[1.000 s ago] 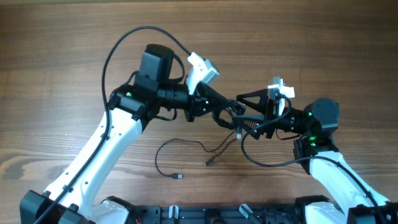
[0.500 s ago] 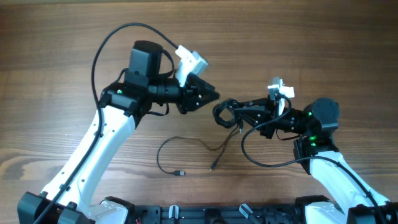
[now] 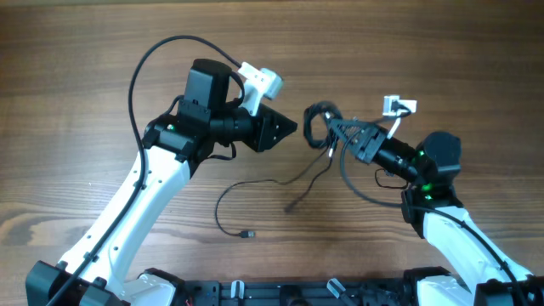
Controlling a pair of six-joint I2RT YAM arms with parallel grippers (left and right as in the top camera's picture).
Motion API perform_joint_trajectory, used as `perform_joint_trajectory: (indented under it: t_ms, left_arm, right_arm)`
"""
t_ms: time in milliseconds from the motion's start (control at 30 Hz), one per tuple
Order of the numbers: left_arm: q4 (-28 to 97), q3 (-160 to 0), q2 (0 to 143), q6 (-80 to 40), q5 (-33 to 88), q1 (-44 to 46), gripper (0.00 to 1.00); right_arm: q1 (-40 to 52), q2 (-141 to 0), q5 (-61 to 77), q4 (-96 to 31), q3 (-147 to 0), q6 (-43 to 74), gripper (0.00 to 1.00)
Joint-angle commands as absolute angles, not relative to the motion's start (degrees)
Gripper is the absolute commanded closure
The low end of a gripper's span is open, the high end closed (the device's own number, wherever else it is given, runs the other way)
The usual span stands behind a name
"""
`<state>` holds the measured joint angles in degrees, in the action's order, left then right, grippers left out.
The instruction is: Untangle cables
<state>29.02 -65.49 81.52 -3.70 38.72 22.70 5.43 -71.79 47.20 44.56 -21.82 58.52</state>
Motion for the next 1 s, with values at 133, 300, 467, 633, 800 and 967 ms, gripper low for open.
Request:
perform_joint_trajectory:
  t_ms: [133,300,467,633,800,967]
  left_arm:
    - [25.65,-65.84,82.48,-20.45,28.82,26.87,0.35]
    - [17.43,-65.84,90.32,-43.97,27.90,30.52,0.46]
    - [9.19,-65.84,93.27,-47.42,26.81,35.09,0.47]
    - [9.78,-65.80,93.78,-47.24,21.63,36.53,0.96]
    - [14.83,-65.80,88.79,-27.22,22.72,29.32,0.96]
    - [20.38,-65.80,82.83,-16.58,38.96,17.15,0.96]
  right_arm:
    - [5.30,-71.79,36.07,42.98,-22.06,78.65,0.96]
    - [5.30,-71.79,36.23,42.96,-22.06,78.11,0.96]
    - [5.30,-71.79,36.23,42.11,-22.04,78.02,0.96]
    - [5.28,-71.79,36.71,42.09,-22.04,77.54,0.94]
    - [5.19,-71.77,41.56,36.69,-22.04,45.76,0.59]
    - [5.17,-71.79,41.80,33.45,-22.04,40.25,0.39]
